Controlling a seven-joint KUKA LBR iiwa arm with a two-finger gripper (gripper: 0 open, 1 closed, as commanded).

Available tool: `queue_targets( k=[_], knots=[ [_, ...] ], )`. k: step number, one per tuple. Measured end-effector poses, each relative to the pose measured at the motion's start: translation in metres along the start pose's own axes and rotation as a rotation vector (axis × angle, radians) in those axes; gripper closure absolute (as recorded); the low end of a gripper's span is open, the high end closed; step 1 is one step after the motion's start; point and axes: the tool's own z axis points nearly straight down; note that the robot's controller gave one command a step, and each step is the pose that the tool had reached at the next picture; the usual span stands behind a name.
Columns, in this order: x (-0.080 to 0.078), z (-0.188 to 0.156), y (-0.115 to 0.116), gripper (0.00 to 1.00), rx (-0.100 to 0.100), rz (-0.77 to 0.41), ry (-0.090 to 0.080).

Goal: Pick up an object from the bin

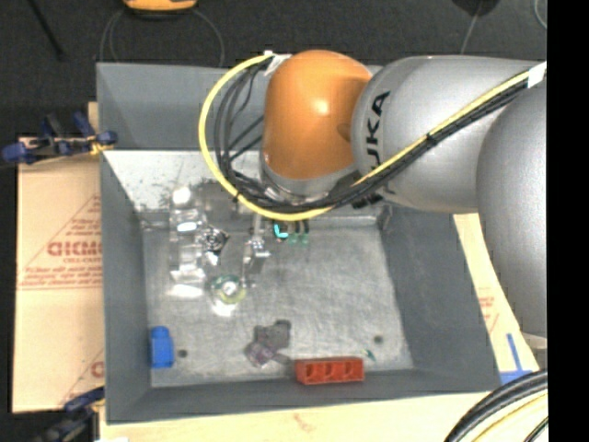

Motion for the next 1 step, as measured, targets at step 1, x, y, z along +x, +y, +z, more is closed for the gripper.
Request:
queue_targets(
  k=[1],
  knots=[
    [-0.0038,0.1277,-0.0406,0.00,-0.004,0.091,-0.016]
  ],
)
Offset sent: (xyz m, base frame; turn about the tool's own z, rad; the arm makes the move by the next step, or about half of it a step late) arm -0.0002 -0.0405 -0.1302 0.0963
